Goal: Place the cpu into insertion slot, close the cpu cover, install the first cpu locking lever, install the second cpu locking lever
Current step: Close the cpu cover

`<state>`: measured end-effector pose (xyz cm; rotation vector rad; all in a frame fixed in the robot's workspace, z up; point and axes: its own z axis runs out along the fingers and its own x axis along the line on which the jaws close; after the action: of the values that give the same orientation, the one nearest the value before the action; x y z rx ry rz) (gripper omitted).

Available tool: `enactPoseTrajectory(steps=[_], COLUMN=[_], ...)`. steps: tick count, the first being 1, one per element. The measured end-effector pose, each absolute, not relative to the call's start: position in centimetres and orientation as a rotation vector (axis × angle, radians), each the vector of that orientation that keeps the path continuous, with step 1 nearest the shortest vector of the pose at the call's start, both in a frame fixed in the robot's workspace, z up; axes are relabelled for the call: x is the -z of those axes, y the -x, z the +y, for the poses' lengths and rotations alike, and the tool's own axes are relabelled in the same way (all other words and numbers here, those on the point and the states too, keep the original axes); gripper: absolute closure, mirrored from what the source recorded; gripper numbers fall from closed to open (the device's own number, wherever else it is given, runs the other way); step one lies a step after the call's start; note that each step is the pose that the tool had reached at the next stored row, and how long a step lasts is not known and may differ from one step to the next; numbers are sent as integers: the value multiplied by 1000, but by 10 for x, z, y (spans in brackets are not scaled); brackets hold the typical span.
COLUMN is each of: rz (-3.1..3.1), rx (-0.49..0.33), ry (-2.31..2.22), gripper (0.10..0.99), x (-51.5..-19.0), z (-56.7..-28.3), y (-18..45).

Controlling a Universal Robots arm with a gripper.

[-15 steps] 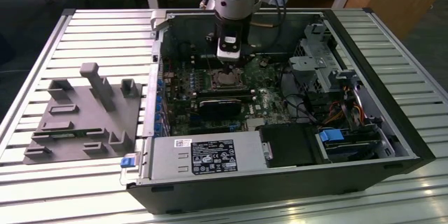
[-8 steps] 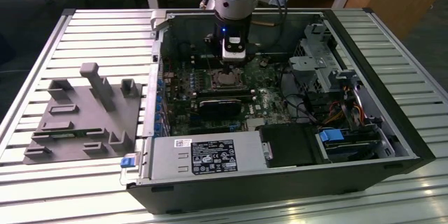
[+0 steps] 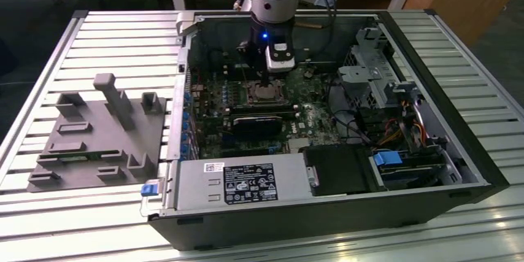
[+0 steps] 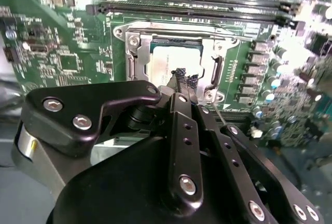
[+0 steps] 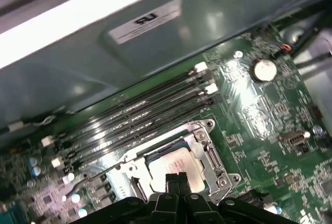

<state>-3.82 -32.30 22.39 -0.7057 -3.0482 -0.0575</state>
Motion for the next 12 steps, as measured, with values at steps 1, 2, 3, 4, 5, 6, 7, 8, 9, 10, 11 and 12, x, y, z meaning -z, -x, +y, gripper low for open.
enactPoseTrajectory(steps=[1,2,3,4,5,6,7,8,9,10,11,12], rz=[-3054,-3060,-3065,-3071,-3076,-3080,-3085,-3089,-3092,-3095,-3097,-3099], rx=[57,57,57,57,57,56,56,57,58,60,65,71], ry=[678,651,623,594,566,538,510,482,457,435,417,397], gripper=[980,980,980,980,980,980,980,980,980,980,980,980], x=[-224,-224,-224,-224,-224,-224,-224,-224,-224,-224,-224,-224], z=[-323,-323,-323,-323,-323,-323,-323,-323,-323,-323,-323,-323], y=[38,38,38,38,38,38,38,38,38,38,38,38])
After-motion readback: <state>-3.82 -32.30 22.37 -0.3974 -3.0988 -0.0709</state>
